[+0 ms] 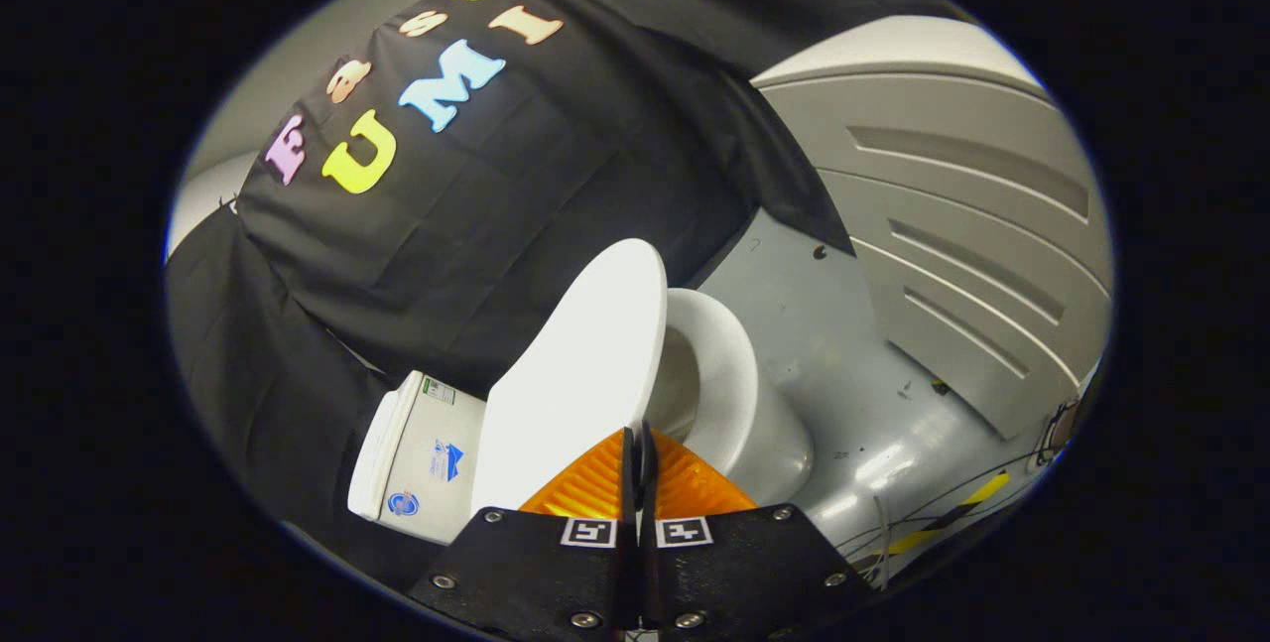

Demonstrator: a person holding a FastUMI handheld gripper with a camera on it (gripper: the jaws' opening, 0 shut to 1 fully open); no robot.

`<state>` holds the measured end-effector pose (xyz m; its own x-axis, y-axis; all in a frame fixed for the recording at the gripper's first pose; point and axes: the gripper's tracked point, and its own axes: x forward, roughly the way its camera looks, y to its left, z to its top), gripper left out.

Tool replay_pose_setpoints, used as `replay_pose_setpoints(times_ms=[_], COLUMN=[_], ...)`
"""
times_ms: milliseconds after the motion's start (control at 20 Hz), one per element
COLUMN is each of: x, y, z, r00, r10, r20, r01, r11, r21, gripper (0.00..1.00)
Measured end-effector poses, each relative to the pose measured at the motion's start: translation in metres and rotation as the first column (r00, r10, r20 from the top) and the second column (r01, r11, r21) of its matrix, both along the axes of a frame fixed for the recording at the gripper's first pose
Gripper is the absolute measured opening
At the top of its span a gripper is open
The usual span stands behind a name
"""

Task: Open the toilet lid.

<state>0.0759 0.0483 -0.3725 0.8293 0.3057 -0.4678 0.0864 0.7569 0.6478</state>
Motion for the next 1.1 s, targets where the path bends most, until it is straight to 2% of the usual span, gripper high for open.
replay_pose_setpoints(times_ms=[250, 450, 750, 950, 1100], x=[0.000, -0.002, -0.003, -0.005, -0.008], y=[0.012, 0.026, 0.062, 0.084, 0.102], z=[0.047, 0.082, 0.148, 0.177, 0.197], r00=[0.995, 0.988, 0.962, 0.951, 0.935], r10=[-0.001, 0.021, 0.013, 0.060, 0.071], r20=[0.100, 0.153, 0.274, 0.305, 0.348], r01=[0.006, 0.003, 0.052, 0.055, 0.070], r11=[0.999, 0.988, 0.973, 0.932, 0.924], r21=[-0.052, -0.155, -0.227, -0.357, -0.376], gripper=[0.00, 0.00, 0.00, 0.00, 0.00])
